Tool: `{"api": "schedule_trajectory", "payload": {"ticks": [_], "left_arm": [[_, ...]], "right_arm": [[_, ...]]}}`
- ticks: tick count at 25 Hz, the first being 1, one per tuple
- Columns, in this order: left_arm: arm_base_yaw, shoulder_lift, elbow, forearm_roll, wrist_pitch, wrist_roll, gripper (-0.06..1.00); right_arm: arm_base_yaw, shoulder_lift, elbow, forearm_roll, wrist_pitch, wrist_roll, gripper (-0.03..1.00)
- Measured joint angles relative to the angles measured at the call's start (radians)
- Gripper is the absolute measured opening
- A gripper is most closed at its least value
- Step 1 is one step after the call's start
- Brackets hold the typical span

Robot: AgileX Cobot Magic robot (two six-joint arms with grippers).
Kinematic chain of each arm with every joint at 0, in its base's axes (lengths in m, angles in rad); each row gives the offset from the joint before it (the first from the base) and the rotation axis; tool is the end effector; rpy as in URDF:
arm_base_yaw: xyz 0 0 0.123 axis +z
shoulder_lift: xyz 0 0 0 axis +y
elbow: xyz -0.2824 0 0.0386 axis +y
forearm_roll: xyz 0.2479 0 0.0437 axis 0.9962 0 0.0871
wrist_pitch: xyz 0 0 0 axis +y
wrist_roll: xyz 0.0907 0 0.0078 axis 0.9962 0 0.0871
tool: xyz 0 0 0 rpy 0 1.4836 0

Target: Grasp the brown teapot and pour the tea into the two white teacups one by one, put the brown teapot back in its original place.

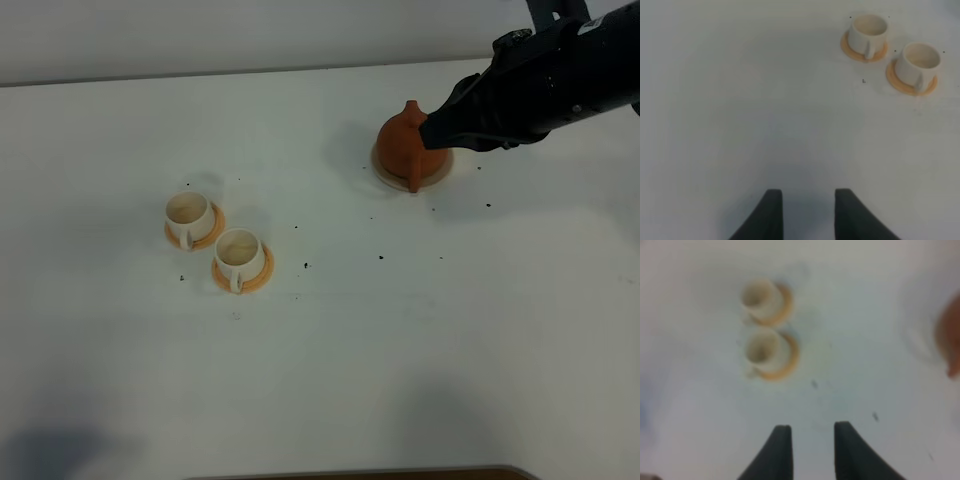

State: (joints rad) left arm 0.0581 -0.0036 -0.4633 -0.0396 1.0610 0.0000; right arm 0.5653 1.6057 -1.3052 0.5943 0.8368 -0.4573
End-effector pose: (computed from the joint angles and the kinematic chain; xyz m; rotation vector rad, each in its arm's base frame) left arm -0.0012 -0.0032 0.2669 -0.0593 2.0762 -0.0122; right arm 0.2717 0.2172 0.3046 -0.9226 2.3945 0.7517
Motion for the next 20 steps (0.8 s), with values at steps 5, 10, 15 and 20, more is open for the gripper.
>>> {"api": "schedule_trajectory", "payload": {"ticks": [5,10,15,20], "left_arm": [[0.000,0.000,0.000,0.000,0.000,0.000,0.30],[0.000,0.000,0.000,0.000,0.000,0.000,0.30],[0.000,0.000,0.000,0.000,0.000,0.000,0.30],[0.000,0.000,0.000,0.000,0.000,0.000,0.30]], "right_arm": [[0.000,0.164,-0.222,-0.226,0.171,0.276,0.24],[0.030,0.332,-0.407,-0.353,0.328,0.448,0.24],[0.097,0.485,-0.591,-0.456,0.375,0.567,0.25],[0.115,0.608,-0.759,-0.475,0.375,0.654,0.32]]}}
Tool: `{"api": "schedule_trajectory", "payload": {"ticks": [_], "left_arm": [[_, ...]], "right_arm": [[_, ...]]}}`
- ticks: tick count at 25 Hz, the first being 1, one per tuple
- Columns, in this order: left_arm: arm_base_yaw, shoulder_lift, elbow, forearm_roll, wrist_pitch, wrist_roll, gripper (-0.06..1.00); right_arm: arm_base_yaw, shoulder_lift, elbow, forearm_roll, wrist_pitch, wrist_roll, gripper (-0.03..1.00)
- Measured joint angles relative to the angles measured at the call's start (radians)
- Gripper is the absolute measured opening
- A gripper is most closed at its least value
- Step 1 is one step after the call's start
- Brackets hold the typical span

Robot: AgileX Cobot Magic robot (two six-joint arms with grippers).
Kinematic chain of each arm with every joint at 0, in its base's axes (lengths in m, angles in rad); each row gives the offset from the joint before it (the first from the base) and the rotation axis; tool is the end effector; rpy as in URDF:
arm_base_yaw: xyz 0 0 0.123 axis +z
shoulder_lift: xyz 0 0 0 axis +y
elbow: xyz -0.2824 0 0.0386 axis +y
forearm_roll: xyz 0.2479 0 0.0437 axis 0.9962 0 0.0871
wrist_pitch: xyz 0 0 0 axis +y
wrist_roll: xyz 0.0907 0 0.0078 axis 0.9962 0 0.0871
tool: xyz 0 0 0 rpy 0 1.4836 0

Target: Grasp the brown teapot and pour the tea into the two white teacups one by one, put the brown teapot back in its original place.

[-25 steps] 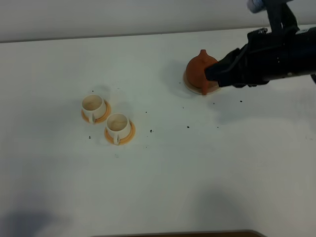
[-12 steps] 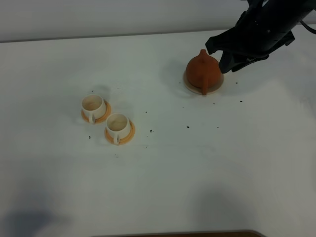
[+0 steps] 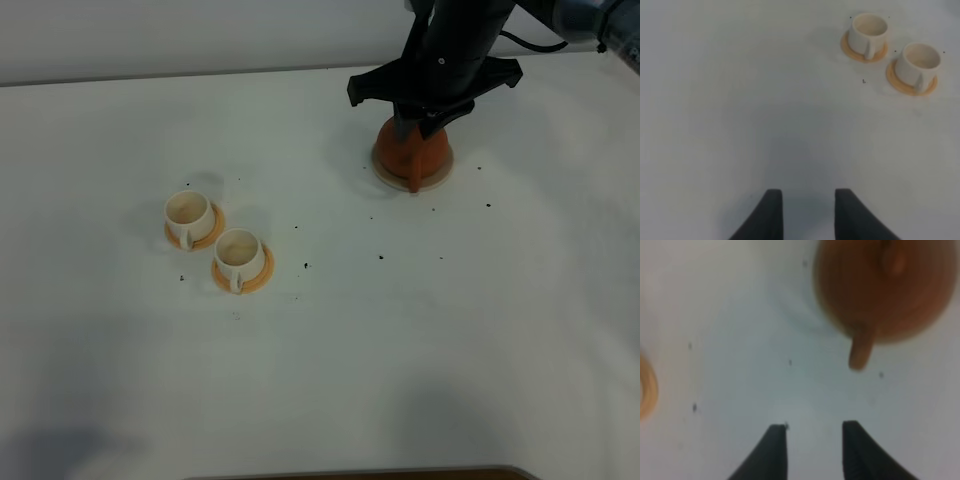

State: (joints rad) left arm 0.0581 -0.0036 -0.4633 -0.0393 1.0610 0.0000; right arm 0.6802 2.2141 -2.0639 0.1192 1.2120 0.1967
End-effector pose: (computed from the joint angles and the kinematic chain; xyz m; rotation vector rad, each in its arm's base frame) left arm -0.0012 -0.0032 0.2669 -0.0593 2.0762 -0.0118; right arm 0.3655 0.3088 0.2454 -0.6597 2.8287 0.3388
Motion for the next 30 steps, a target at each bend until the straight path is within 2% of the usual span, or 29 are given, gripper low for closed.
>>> {"api": "schedule_trajectory", "payload": {"ticks": [5,17,30], "left_arm": [[0.000,0.000,0.000,0.000,0.000,0.000,0.30],[0.000,0.000,0.000,0.001,0.000,0.000,0.30],[0.000,0.000,0.000,0.001,0.000,0.000,0.30]], "right_arm": [[0.000,0.081,-0.055,0.005,0.001,0.052,0.38],[0.000,0.123,-0.060,-0.101,0.000,0.091,0.38],[0.000,0.169,-0.067,-0.126,0.000,0.119,0.38]]}}
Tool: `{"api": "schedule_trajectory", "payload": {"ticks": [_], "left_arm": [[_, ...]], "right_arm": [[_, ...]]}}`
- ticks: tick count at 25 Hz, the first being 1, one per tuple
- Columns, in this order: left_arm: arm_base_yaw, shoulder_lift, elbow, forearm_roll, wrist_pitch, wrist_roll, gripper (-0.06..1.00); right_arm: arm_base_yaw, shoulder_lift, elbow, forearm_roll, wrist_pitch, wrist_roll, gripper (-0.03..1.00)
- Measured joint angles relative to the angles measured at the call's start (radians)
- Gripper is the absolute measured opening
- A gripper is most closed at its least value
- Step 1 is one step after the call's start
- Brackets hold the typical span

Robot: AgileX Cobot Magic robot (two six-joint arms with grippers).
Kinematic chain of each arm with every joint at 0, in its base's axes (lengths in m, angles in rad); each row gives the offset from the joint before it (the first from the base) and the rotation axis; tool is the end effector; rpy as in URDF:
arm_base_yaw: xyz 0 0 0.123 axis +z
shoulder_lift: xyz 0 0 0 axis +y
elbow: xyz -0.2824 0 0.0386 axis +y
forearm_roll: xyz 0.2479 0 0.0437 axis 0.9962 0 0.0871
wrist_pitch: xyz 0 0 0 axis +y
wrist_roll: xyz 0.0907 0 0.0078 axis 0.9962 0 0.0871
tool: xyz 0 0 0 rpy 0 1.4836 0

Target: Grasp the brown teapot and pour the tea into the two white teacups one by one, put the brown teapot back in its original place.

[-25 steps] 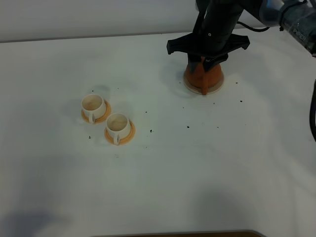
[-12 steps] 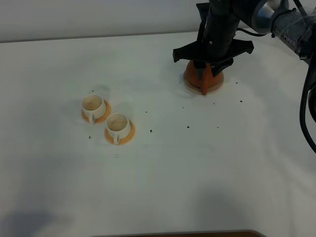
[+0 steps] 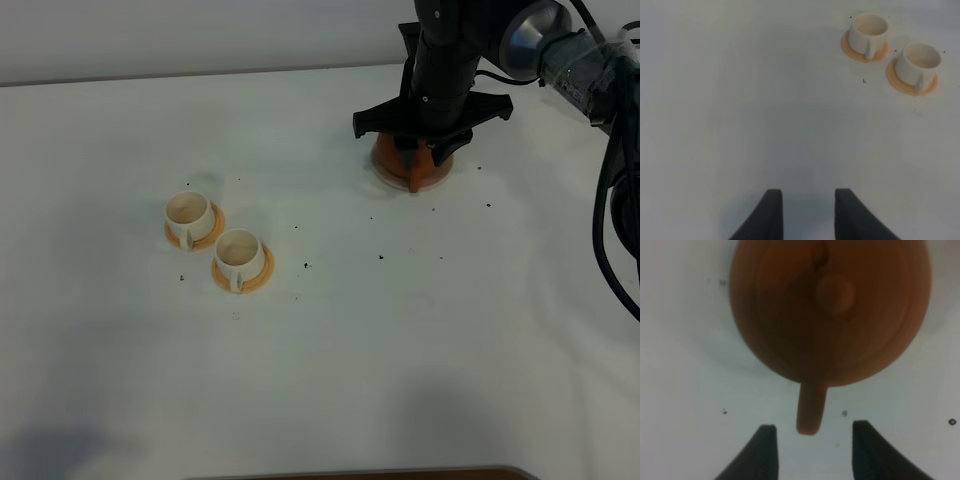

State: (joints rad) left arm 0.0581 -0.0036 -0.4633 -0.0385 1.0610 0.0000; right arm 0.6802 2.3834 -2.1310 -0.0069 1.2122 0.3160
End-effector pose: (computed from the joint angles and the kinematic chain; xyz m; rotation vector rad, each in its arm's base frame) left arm -0.0012 -0.0031 0.2669 -0.0593 2.0762 -0.0109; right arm 0.3890 0.3140 0.1802 -0.5397 2.9163 0.1287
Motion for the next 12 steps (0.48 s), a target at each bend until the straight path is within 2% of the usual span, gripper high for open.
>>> {"api": "schedule_trajectory", "payload": {"ticks": [12], "left_arm": [[0.000,0.000,0.000,0.000,0.000,0.000,0.30]], "right_arm": [[0.000,0.011,-0.001,-0.001,-0.039,0.023,0.38]]}}
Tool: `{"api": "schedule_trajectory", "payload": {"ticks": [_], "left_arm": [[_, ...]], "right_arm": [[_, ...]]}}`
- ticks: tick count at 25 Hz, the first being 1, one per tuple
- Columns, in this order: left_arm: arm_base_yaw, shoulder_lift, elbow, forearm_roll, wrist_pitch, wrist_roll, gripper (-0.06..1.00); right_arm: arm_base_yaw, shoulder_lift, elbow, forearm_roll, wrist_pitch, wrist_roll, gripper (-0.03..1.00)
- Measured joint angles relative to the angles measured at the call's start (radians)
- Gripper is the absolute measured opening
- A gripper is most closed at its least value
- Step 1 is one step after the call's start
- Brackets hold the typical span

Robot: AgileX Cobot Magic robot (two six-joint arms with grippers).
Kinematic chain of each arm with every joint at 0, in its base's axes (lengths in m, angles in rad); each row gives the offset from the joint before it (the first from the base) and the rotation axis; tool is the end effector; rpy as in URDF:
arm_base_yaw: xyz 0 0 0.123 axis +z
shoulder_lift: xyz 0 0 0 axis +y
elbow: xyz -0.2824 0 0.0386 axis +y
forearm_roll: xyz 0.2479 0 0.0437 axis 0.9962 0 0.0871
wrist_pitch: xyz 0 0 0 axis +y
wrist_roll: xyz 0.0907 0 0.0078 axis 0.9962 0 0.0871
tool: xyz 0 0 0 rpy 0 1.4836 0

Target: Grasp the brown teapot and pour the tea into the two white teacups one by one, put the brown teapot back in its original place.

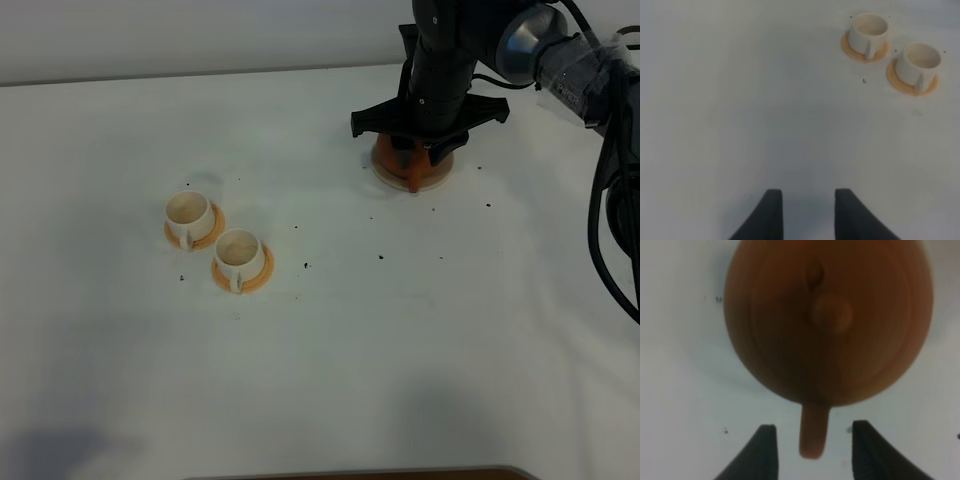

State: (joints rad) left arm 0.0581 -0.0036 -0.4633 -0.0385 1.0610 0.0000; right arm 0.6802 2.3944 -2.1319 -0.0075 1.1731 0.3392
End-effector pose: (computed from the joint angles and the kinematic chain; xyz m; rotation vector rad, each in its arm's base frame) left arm -0.0012 -0.0031 0.2669 -0.0593 2.0762 -0.0109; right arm 0.3923 0.3166 0.1757 -0.5020 2.8970 0.1509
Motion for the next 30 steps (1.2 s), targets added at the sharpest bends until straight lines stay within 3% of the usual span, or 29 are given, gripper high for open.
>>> {"api": "schedule_trajectory", "payload": {"ticks": [30], "left_arm": [[0.000,0.000,0.000,0.000,0.000,0.000,0.30]], "right_arm": [[0.000,0.023,0.000,-0.031,-0.017,0.025,0.38]]}}
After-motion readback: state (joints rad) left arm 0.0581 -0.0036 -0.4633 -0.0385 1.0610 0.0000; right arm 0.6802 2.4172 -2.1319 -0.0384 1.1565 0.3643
